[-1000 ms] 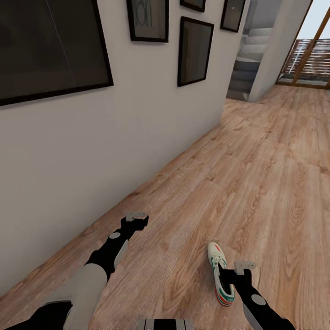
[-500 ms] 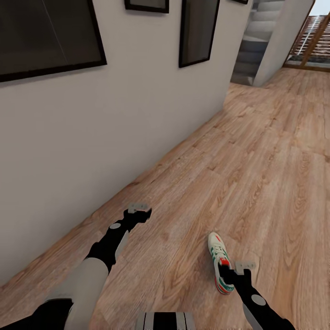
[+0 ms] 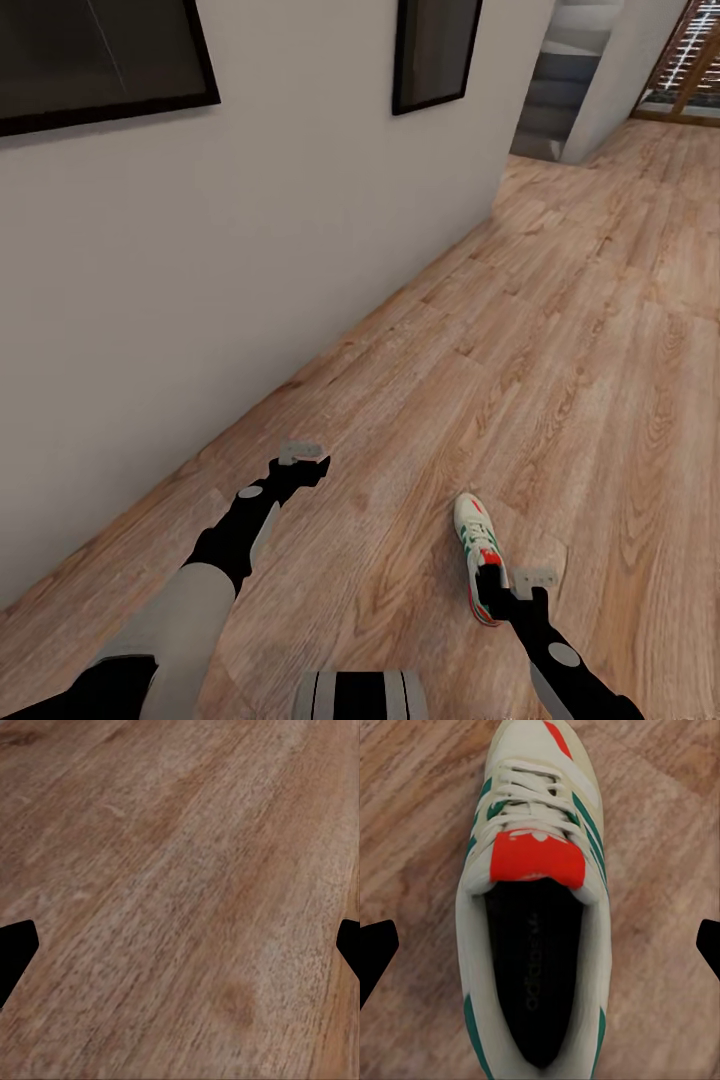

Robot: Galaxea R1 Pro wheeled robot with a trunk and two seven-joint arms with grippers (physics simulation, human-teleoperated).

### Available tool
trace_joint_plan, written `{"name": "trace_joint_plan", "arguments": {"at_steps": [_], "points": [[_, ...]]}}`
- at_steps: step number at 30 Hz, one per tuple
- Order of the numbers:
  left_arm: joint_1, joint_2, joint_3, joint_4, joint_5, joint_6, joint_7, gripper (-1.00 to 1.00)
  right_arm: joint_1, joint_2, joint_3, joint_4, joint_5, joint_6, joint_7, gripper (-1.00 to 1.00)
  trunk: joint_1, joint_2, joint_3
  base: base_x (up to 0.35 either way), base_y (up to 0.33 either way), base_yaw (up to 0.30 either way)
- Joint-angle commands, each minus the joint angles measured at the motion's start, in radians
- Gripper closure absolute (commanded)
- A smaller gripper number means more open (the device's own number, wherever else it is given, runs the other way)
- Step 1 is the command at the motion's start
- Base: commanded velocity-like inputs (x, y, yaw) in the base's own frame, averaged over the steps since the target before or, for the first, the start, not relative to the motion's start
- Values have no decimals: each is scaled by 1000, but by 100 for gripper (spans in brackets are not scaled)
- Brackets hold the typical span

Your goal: Pick up the two gym shoes and the two sandals from the corridor floor and place them onto the hallstand (shoe rack) in the corridor, making sure they are on the rack and not on the floor. Arrange them so the two gym shoes are next to each other and the two sandals are next to each other.

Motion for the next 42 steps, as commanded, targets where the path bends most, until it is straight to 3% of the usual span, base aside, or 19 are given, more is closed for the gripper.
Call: {"name": "trace_joint_plan", "arguments": {"at_steps": [1, 15, 23, 31, 38, 42], "points": [[0, -2, 8, -2, -10, 5, -9, -100, -1, -1, 8, 1, -10, -4, -4, -100, 0, 0, -1, 0, 0, 0], [0, -2, 8, -2, -10, 5, -9, -100, -1, -1, 8, 0, -11, -4, -5, -100, 6, -4, -68, 0, 0, 0], [0, 0, 8, -3, -12, 5, -9, -100, -1, -1, 7, -1, -10, -4, -5, -100, 6, -4, -72, 0, 0, 0], [0, 1, 8, -4, -12, 6, -7, -100, -1, -1, 7, 0, -11, -4, -5, -100, 10, -5, -107, 0, 0, 0], [0, 1, 8, -4, -13, 4, -6, -100, -1, -1, 7, -1, -12, -4, -5, -100, 10, -5, -112, 0, 0, 0], [0, 1, 8, -11, -12, 6, -7, -100, -1, -1, 7, -1, -12, -4, -5, -100, 12, -6, -128, 0, 0, 0]]}}
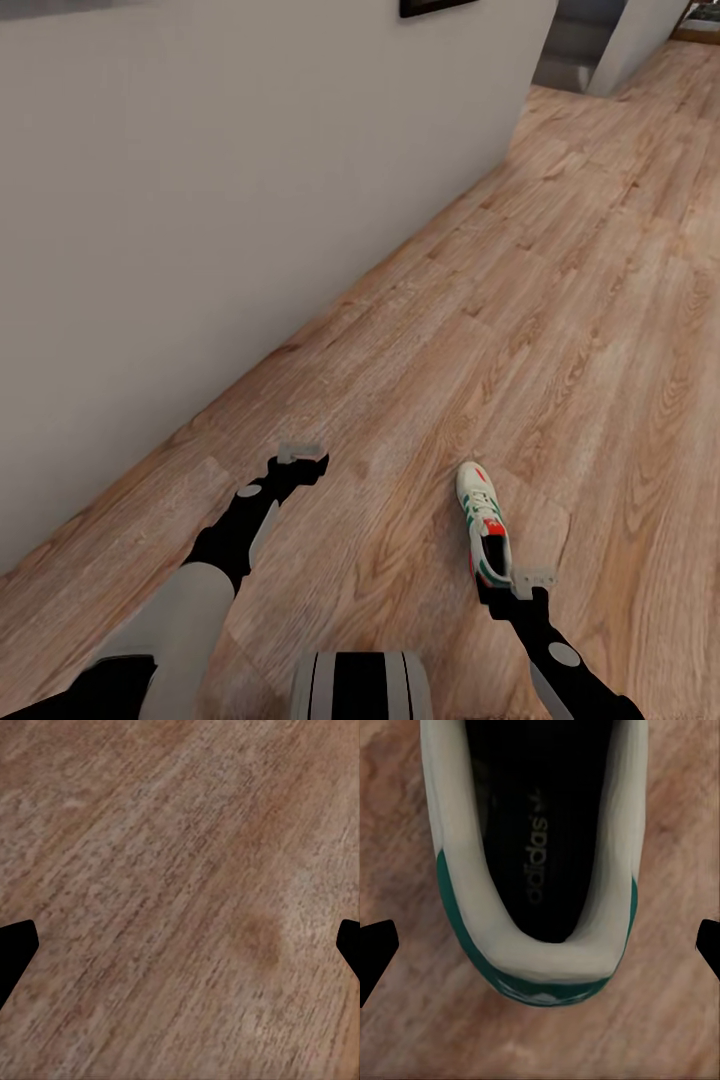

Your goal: Pick up the two gym shoes and the two sandals from the corridor floor and place them onto the hallstand (shoe rack) in the corridor, making sure they are on the rack and not on the floor. Arrange them so the two gym shoes are next to each other and the two sandals are next to each other.

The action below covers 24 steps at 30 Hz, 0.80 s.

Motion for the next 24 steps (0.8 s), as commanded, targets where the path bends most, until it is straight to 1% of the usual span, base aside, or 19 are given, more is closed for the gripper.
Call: {"name": "trace_joint_plan", "arguments": {"at_steps": [1, 7, 14, 24], "points": [[0, -2, 9, -8, -10, 7, -8, -100, -1, -1, 8, 0, -10, -4, -4, -100, 0, -1, -5, 0, 0, 0], [1, -2, 9, -29, -9, 14, -8, -100, -1, -1, 8, 0, -10, -4, -4, -100, 3, -2, -36, 0, 0, 0], [1, -3, 9, -56, -9, 17, -7, -100, -1, -1, 8, 0, -10, -4, -4, -100, 3, -2, -39, 0, 0, 0], [1, -3, 10, -60, -9, 18, -6, -100, 0, -1, 8, 0, -10, -4, -4, -100, 3, -2, -39, 1, 0, 0]]}}
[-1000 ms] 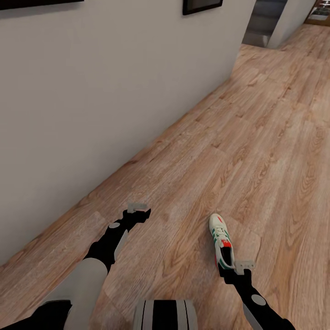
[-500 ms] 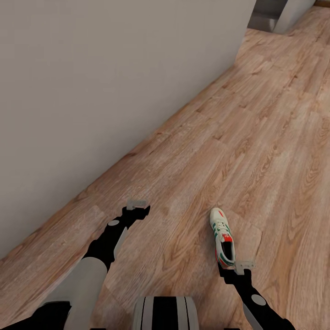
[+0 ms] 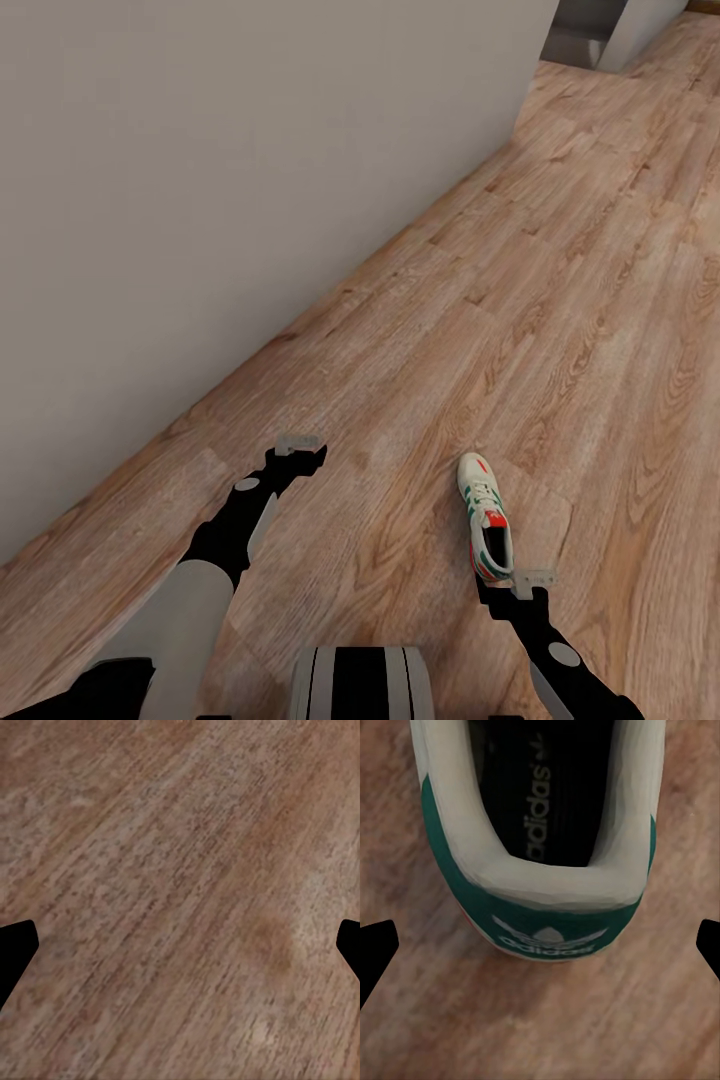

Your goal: Pick up the two gym shoes and the two sandals from the corridor floor and place them onto the hallstand (shoe rack) in the corridor, making sure they are on the rack and not on the floor. Arrange them so the two gym shoes are next to each other and the two sandals are next to each other.

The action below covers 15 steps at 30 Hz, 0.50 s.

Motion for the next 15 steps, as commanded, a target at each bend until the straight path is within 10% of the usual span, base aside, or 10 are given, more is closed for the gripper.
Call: {"name": "trace_joint_plan", "arguments": {"at_steps": [1, 15], "points": [[0, -2, 8, -2, -10, 6, -9, -100, -1, -1, 8, 0, -10, -4, -4, -100, 0, 0, -1, 76, 0, 0], [0, 0, 8, -2, -12, 1, -6, -100, -1, -1, 8, 0, -10, -3, -6, -100, 0, 0, -1, 64, 0, 0]]}}
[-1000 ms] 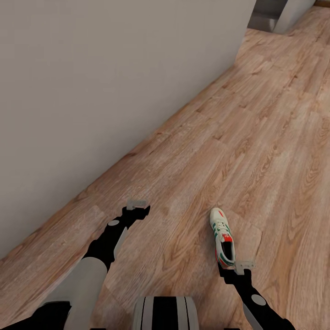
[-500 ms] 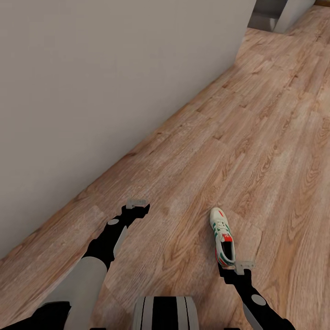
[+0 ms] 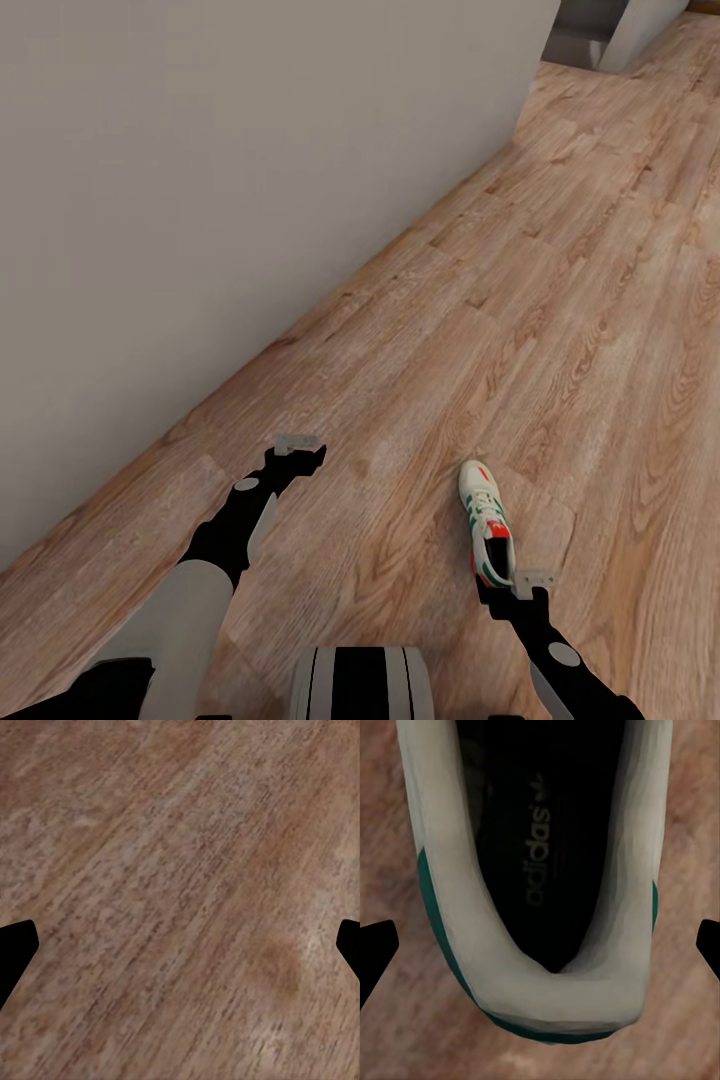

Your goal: Pick up the two gym shoes and the two sandals from the corridor floor and place them onto the hallstand (shoe rack) in the corridor, making sure they are on the rack and not on the floor. Arrange them so the two gym shoes are next to each other and the two sandals are next to each other.

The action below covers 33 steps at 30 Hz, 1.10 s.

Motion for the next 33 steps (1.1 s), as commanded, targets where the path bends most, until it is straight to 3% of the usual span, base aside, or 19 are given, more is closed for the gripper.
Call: {"name": "trace_joint_plan", "arguments": {"at_steps": [1, 13, 14, 33], "points": [[0, -2, 8, -2, -10, 6, -9, -100, -1, -1, 8, 0, -10, -4, -4, -100, 0, 0, -1, 10, 0, 0], [0, -2, 8, -2, -10, 1, -10, -100, -1, -1, 8, 0, -11, -4, -5, -100, 0, 0, -1, 52, 0, 0], [0, -2, 8, -2, -10, 1, -10, -100, -1, -1, 8, 0, -11, -4, -4, 100, 0, 0, -1, 4, 0, 0], [0, -2, 8, -2, -10, 3, -11, -100, -1, -1, 7, 0, -10, -4, -3, 100, 0, 0, -1, 0, 0, 0]]}}
